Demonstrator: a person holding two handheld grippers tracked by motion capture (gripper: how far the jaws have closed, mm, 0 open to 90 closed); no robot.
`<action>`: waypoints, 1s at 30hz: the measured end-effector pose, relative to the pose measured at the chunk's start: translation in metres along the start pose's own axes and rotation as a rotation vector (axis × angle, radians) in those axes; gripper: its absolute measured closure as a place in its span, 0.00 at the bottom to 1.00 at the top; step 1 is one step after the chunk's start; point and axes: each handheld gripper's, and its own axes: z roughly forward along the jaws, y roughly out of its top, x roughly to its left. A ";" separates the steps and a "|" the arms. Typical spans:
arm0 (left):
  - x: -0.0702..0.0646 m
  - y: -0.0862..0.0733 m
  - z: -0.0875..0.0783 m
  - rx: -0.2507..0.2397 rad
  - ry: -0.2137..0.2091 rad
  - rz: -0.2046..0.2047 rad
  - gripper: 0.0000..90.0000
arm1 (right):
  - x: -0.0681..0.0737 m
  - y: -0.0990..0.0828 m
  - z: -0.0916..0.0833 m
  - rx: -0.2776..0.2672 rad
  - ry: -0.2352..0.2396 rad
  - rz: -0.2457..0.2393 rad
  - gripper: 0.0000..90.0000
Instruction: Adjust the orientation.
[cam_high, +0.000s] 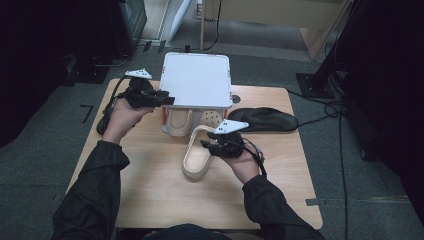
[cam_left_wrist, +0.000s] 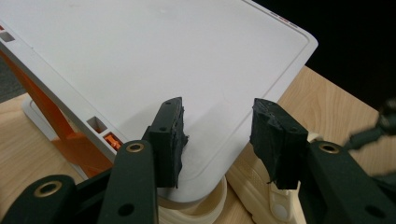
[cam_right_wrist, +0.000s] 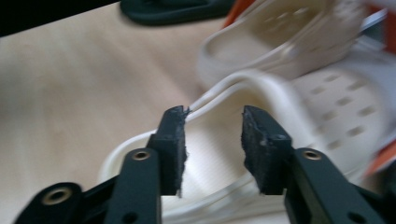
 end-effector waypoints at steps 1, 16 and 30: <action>0.001 0.000 0.000 -0.005 0.001 -0.004 0.61 | 0.006 -0.005 0.000 0.004 0.019 0.020 0.70; 0.001 0.000 0.003 -0.013 -0.010 -0.010 0.64 | 0.071 -0.044 0.020 0.070 0.119 0.037 0.80; 0.001 -0.001 0.003 -0.013 0.003 0.003 0.67 | 0.080 -0.067 0.033 0.205 0.077 -0.032 0.85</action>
